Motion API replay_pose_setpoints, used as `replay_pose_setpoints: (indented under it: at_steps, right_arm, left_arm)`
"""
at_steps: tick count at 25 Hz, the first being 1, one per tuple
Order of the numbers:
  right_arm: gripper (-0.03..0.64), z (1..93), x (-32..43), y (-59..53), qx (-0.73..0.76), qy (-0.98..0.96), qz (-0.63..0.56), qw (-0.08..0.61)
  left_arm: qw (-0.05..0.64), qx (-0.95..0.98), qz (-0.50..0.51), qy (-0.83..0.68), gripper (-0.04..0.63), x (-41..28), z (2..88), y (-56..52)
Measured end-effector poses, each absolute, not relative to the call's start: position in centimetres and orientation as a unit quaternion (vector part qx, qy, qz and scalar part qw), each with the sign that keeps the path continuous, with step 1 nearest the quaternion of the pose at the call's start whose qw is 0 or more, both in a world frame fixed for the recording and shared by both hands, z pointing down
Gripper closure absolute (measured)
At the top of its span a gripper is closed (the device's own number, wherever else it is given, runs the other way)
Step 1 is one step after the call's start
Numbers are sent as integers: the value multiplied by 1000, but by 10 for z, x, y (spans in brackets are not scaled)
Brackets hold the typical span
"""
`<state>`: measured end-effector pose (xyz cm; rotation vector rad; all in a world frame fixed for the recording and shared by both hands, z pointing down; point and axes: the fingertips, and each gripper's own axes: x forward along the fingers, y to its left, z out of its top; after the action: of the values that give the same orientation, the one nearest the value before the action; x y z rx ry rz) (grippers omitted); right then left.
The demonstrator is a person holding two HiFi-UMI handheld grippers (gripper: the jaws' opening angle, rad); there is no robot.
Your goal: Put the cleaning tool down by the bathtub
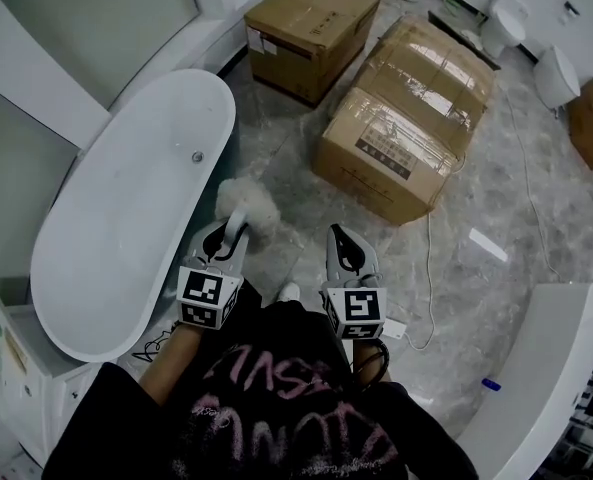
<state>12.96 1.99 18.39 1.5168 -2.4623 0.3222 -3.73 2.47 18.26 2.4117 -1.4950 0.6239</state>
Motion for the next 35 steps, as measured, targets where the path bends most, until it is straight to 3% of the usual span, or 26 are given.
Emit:
replay_pose_setpoints:
  at_steps: [20,35]
  right_arm:
    - [595,177,136,15,545,-828,103,89]
    - [594,198,95,3,547,-818,127,125]
  left_arm:
    - [129,837,226,-481,506,-31,202,23]
    - [174,838,227,-465,506,-69,229,17]
